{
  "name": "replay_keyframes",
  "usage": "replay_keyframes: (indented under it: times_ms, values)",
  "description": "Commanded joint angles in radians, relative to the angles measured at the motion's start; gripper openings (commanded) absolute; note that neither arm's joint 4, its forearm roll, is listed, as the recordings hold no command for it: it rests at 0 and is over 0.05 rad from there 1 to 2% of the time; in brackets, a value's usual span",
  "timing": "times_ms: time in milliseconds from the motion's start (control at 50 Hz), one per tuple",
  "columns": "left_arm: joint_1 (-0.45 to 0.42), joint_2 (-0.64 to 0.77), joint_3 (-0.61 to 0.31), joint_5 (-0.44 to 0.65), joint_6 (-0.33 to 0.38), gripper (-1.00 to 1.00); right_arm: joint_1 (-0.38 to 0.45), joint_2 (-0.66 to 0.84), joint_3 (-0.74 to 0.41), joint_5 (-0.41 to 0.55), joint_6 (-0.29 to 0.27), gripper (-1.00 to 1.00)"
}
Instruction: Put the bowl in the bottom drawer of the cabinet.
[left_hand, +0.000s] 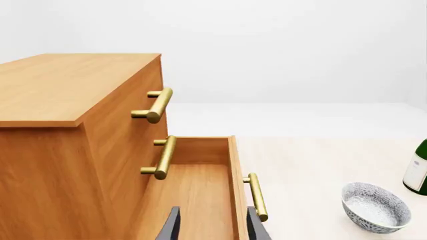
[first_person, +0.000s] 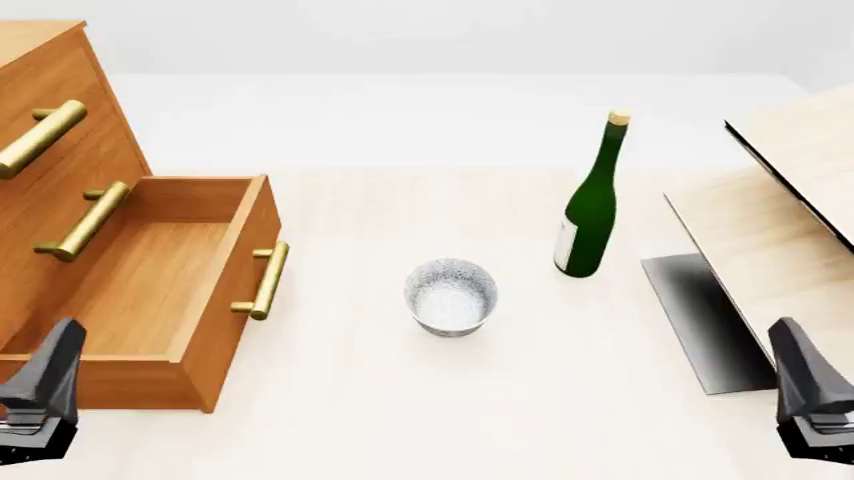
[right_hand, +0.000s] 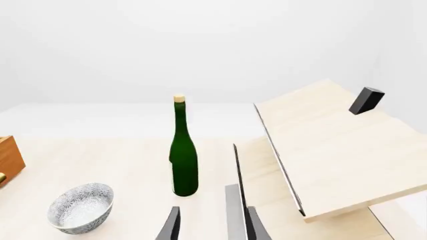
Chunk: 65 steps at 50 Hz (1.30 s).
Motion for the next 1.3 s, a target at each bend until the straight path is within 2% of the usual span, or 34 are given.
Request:
replay_keyframes:
  times_ms: [20,300,580,600,660,760,780,800,840,920,960,980,1020,1080,1160,1240,1260,1300]
  values:
    - [-0.005,0.007,-0.001,-0.003,0.002,1.0,0.0,0.014,-0.002,-0.012,-0.003,1.0]
    - [-0.053,0.003,-0.001,-0.001,-0.003,1.0,0.0,0.038,-0.001,-0.036,-0.002,1.0]
    - [-0.294,-0.002,0.0,-0.028,0.048,1.0,0.0,0.035,-0.001,-0.033,-0.002,1.0]
    - [-0.327,-0.002,0.0,-0.011,0.086,1.0,0.0,0.033,-0.001,-0.032,-0.002,1.0]
    - [-0.377,-0.002,0.0,0.006,0.113,1.0,0.0,0.03,-0.001,-0.028,-0.002,1.0]
    - [-0.448,-0.002,0.0,0.004,0.087,1.0,0.001,0.026,-0.001,-0.025,-0.002,1.0]
    - [-0.468,-0.002,0.0,0.04,0.143,1.0,0.001,0.026,-0.001,-0.025,-0.002,1.0]
    - [-0.472,-0.002,0.0,0.038,0.162,1.0,0.001,0.026,-0.001,-0.025,-0.002,1.0]
    - [-0.489,-0.002,-0.001,0.013,0.104,1.0,0.001,0.023,-0.001,-0.022,-0.002,1.0]
    - [-0.56,-0.002,-0.011,0.03,0.109,1.0,0.001,0.02,-0.001,-0.019,-0.002,1.0]
    - [-0.568,0.005,-0.01,0.032,0.129,1.0,0.001,0.019,-0.001,-0.018,-0.002,1.0]
    - [-0.592,0.026,-0.026,0.021,0.093,1.0,0.001,0.017,-0.001,-0.016,-0.002,1.0]
    - [-0.596,0.068,-0.032,0.002,0.126,1.0,0.001,0.016,-0.001,-0.015,-0.002,1.0]
    - [-0.613,0.089,-0.047,-0.004,0.102,1.0,0.001,0.014,-0.001,-0.013,-0.002,1.0]
    - [-0.637,0.214,-0.06,-0.093,0.133,1.0,0.001,0.011,-0.001,-0.009,-0.002,1.0]
    - [-0.643,0.263,-0.072,-0.133,0.127,1.0,0.001,0.008,-0.001,-0.007,-0.002,1.0]
    - [-0.651,0.241,-0.084,-0.121,0.1,1.0,0.001,0.008,-0.001,-0.007,-0.002,1.0]
    - [-0.654,0.265,-0.108,-0.123,0.101,1.0,0.001,0.008,-0.001,-0.006,-0.002,1.0]
